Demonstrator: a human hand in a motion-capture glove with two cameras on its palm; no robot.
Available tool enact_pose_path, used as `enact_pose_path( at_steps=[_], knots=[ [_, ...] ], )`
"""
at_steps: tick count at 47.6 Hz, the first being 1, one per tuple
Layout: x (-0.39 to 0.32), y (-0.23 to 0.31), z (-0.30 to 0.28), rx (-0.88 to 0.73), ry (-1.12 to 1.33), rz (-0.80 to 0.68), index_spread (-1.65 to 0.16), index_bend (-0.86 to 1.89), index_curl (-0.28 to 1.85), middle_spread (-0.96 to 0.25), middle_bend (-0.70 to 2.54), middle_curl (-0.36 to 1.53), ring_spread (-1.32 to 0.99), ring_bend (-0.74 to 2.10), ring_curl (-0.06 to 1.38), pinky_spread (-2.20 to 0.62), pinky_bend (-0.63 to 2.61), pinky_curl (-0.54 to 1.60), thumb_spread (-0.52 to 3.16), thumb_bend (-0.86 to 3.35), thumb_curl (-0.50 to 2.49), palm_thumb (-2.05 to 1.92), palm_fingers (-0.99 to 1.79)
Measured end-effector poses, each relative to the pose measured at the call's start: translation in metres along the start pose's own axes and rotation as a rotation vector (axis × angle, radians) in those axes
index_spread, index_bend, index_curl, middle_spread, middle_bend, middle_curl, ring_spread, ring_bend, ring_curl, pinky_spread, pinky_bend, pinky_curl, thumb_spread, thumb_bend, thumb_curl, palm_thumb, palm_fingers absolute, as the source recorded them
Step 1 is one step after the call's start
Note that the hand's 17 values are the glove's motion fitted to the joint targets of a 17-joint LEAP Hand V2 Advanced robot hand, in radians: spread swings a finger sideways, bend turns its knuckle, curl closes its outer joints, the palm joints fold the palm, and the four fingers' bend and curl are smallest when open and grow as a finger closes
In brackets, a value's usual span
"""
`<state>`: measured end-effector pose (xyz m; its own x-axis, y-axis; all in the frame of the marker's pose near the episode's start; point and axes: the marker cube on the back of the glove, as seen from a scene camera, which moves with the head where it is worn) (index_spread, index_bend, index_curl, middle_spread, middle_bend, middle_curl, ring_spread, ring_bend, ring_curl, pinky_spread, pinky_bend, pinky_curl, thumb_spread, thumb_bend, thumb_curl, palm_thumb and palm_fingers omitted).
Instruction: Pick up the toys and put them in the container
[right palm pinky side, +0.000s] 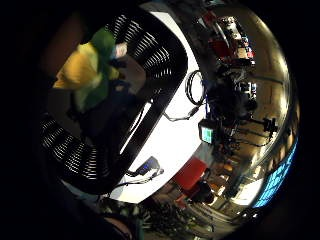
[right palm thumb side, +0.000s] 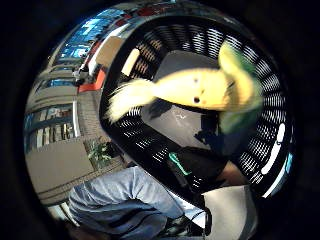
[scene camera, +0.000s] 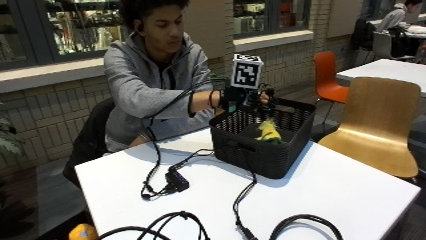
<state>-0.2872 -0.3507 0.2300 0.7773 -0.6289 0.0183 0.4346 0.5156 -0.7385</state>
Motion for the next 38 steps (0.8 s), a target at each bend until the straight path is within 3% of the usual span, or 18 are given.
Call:
enact_pose_path(
  at_steps=[5, 15, 26, 38],
  knots=[
    [0.001, 0.013, -0.003, 0.038, -0.129, -0.040, -0.30, 0.00, 0.62, -0.06, 0.40, 0.69, -0.22, 0.46, 0.57, -0.04, 0.76, 0.50, 1.22, -0.03, 0.47, 0.15, -0.55],
    [0.034, 0.072, 0.005, 0.070, -0.138, 0.019, -0.26, 0.02, 0.41, 0.01, 0.27, 0.60, -0.15, 0.25, 0.47, -0.01, 0.58, 0.42, 1.26, -0.01, 0.42, 0.13, -0.34],
    [0.088, 0.208, 0.041, 0.070, -0.083, 0.208, -0.27, 0.10, 0.33, 0.04, 0.18, 0.53, -0.12, 0.15, 0.41, 0.00, 0.48, 0.38, 1.37, 0.00, 0.38, 0.16, -0.21],
    [0.129, 0.312, 0.090, 0.053, -0.081, 0.381, -0.27, 0.19, 0.34, 0.04, 0.15, 0.46, -0.12, 0.14, 0.35, 0.01, 0.44, 0.36, 1.46, 0.02, 0.35, 0.21, -0.14]
  ],
)
